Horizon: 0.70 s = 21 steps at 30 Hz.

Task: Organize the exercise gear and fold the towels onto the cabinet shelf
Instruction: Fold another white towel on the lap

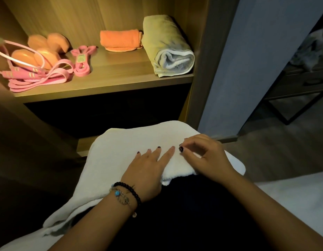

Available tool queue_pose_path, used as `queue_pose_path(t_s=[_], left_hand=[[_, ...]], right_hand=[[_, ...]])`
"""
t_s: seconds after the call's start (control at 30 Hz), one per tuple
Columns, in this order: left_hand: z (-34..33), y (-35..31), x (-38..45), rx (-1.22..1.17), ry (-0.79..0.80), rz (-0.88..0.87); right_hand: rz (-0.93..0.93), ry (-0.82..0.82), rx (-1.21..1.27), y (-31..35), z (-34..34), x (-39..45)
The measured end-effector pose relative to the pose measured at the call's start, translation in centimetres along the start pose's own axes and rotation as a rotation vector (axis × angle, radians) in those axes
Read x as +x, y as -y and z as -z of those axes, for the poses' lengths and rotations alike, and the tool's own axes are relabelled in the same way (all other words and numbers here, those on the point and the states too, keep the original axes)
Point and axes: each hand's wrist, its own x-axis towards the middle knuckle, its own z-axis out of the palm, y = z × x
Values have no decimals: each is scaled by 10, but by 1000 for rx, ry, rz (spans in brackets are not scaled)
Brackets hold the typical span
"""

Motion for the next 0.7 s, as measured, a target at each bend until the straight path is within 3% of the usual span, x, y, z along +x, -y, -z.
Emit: queue_pose_path(t_s=[0.1,0.2,0.3,0.43,0.57,0.63,0.7], left_hand=[[10,13,6,-177,-190,4],[25,25,17,-327,-122,23],[34,36,27,-630,-33,58],[38,47,32,-932,36,106],[36,57,33,-1023,27,222],[31,62,33,-1010,29,242],[29,63,32,-979,17,245]], right_hand=[[90,140,-93,-2,6,-10],[185,216,-238,-9,11,-11],[249,95,-397,-19,28,9],[161,-38,-523,-19,55,47],[-9,-446,-635,-11,60,82],[-127,-451,-586,-8,55,92],[-184,-295,-472,-14,44,89]])
